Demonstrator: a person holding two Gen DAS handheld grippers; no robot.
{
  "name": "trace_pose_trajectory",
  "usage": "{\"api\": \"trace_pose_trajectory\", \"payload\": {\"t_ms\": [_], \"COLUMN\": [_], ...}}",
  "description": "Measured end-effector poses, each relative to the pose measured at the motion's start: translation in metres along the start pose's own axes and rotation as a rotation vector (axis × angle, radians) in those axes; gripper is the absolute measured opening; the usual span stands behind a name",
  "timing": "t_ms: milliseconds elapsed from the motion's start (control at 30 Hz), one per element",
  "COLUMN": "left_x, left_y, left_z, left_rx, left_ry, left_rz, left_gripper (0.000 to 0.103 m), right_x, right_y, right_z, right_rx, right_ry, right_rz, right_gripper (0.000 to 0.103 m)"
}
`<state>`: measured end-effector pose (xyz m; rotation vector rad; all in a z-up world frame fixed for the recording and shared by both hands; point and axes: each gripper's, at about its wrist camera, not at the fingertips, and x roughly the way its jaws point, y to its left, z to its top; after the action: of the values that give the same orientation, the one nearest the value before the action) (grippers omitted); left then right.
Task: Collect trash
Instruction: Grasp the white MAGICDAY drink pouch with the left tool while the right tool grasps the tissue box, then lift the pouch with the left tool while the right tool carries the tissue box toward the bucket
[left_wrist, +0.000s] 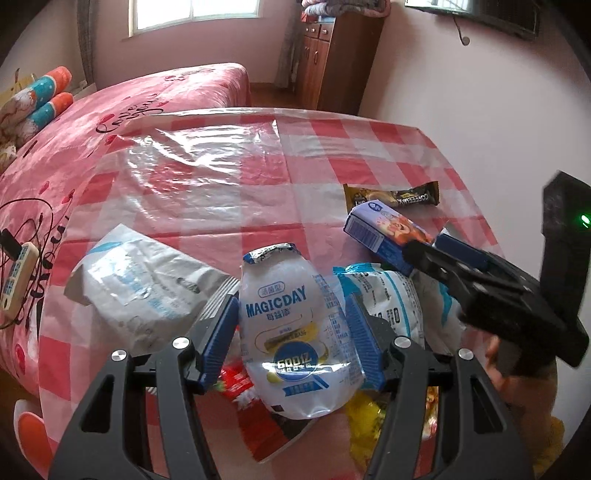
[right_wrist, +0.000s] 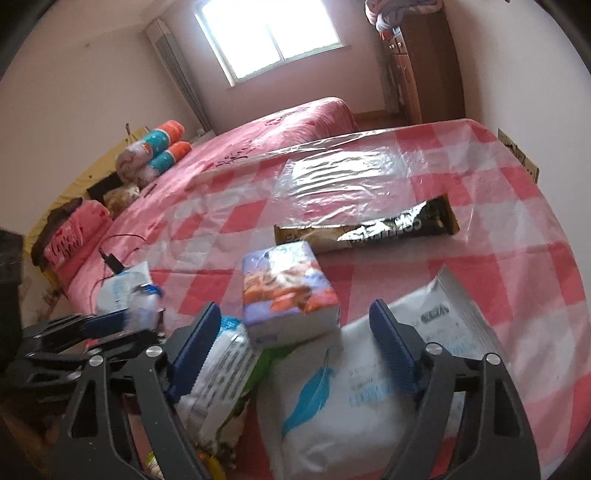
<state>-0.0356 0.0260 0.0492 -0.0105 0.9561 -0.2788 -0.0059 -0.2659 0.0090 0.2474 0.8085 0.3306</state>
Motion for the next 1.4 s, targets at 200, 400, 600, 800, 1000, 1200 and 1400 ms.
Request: {"api": "trace_pose_trajectory", "payload": {"t_ms": [200,400,600,800,1000,1200,1400], "left_x": [-0.006,-0.014,-0.025,-0.03,-0.038,-0.048,-0.061], "left_y": [0.007,0.011,0.017,0.025,0.033,0.044,0.06], "left_z": [-0.005,-0.012,-0.022,-0.037,-0.052,-0.067,-0.081], "left_rx": [-0.009,-0.027,-0.036,-0.05,-0.049,-0.054,-0.074], "left_ry": [-0.013,-0.032,-0.052,-0.048,-0.05,-0.059,-0.072], "left_rz": [-0.036,-0.083,-0.104,-0.114,-0.113,-0.103,-0.091], "left_gripper": [0.061,0.061,0.061,0.061,0.06,0.06,0.06], "right_x": [0.014,0.013,-0.001,-0.019,-0.038,-0.058,-0.071], "right_y": [0.01,0.009,0.01,0.013,0.024,0.036,0.062], "right_z": [0.0,-0.002,-0.007,-0.017,-0.03,-0.034,-0.043], "right_rx": [-0.047,-0.048,-0.059,-0.046,-0.04,-0.034,-0.077], "right_ry": [0.02,0.011,-0.03,-0.079,-0.114,-0.152,-0.154], "right_rz": [-0.021,-0.012,-0.022,-0.031,-0.05,-0.047,-0.047], "right_gripper": [0.07,0.056,0.055,0.055,0.055,0.055,0.055]}}
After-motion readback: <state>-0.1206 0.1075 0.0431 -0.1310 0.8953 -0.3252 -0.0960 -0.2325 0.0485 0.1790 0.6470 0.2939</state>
